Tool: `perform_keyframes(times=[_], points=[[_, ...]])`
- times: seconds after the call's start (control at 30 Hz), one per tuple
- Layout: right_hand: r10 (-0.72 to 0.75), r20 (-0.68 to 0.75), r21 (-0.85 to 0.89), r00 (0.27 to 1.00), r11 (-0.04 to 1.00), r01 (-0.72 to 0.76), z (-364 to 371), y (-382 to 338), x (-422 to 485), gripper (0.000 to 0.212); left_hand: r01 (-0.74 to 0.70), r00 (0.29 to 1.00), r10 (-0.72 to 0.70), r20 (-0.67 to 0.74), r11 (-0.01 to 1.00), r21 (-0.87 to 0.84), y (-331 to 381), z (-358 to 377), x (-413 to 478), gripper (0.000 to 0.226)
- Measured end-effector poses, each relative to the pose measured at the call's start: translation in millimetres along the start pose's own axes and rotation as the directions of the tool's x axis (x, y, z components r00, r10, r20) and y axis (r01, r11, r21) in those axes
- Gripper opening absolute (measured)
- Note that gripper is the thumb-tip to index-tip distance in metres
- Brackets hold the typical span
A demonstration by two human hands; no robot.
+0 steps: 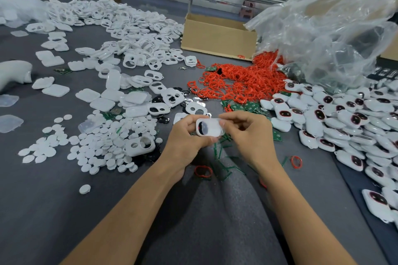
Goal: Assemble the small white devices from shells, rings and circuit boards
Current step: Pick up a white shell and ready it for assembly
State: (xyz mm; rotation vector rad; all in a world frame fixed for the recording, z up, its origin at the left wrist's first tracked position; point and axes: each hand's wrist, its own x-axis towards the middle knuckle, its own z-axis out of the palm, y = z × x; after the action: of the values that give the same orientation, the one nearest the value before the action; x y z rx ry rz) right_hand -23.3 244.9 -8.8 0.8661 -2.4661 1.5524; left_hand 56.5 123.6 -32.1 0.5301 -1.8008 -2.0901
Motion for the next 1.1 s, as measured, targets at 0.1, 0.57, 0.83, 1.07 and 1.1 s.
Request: perform_keyframes(times=[0.1,0.57,0.83,1.07,1.1], points=[[0.006,0.018,0.011,1.000,1.000,-0.007,1.9,-0.7,-0.2,0.012,-0.003,1.000,0.003,0.001,1.000,0.005,0.0,0.7,0.1,0.045],[-0.060,0.045,0.022,0.997,0.998,0.059,8.1,-8.3,-4.0,0.018,-0.005,1.000,0.005,-0.006,1.000,-0.023,2.8,1.1,-2.6,0.045],[0.082,0.112,0.211,0.990,0.972,-0.104,1.7,-11.2,-1.2,0.013,-0.014,1.000,0.014,-0.023,1.000,-0.019,2.6,1.1,-3.4,0.043],[0.179,0.202,0.314,0.963,0.919,-0.237,1.8,-12.6,-0.5,0.014,-0.020,0.999,0.020,-0.027,0.999,-0.027,1.0,1.0,-1.8,0.046],[0.189,0.213,0.353,0.959,0.900,-0.256,0.7,-12.7,0.0,0.015,-0.021,0.999,0.020,-0.027,0.999,-0.030,0.8,1.0,-1.8,0.046]])
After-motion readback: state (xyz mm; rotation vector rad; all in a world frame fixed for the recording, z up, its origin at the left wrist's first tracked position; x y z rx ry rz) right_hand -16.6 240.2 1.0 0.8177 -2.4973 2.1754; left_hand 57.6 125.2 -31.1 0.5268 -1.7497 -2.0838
